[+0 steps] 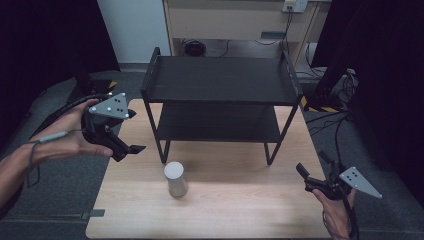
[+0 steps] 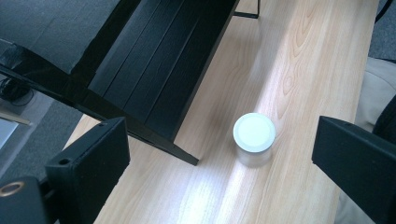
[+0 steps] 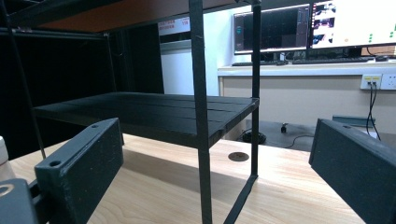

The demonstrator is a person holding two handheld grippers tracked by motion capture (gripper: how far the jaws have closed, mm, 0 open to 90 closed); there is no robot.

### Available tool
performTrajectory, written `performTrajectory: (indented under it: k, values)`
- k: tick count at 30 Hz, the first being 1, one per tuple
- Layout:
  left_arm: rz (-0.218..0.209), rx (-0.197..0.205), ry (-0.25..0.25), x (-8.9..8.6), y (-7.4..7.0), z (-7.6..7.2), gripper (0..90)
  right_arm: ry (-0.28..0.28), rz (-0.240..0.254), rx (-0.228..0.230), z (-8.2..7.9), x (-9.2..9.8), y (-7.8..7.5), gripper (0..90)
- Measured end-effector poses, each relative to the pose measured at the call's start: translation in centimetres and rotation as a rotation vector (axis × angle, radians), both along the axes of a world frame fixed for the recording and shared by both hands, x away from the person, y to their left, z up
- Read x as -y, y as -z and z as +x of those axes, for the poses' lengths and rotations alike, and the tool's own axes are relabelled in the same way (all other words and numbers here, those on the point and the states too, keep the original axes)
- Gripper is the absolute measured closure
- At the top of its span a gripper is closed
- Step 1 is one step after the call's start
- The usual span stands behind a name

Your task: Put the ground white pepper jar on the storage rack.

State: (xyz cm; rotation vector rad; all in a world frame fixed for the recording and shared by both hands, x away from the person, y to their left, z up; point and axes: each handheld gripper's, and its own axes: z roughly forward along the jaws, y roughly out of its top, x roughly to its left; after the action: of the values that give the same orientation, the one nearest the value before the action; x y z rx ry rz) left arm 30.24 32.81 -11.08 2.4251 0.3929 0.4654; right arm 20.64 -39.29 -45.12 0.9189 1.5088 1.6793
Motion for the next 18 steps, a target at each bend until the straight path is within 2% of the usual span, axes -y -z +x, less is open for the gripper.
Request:
performTrajectory:
  k: [7, 9, 15, 16, 18]
  values:
    - [0.003, -0.018, 0.009, 0.4, 0.5, 0.6, 3.2, -0.002, -0.001, 0.003, 0.0, 0.1, 0.0, 3.6]
    - [0.015, -0.028, 0.009, 0.7, 0.8, 0.9, 3.2, -0.007, -0.012, 0.009, 0.0, 0.0, 0.0, 3.7]
    - [0.026, -0.064, 0.016, 1.2, 2.2, 2.0, 4.0, -0.014, -0.021, 0.012, 0.1, -0.1, -0.2, 3.6]
    - [0.026, -0.082, 0.018, 1.4, 2.9, 2.4, 4.1, -0.015, -0.024, 0.011, 0.0, -0.1, -0.2, 3.7]
    - [0.024, -0.084, 0.018, 1.5, 3.1, 2.5, 4.1, -0.015, -0.028, 0.013, 0.0, -0.1, -0.2, 3.8]
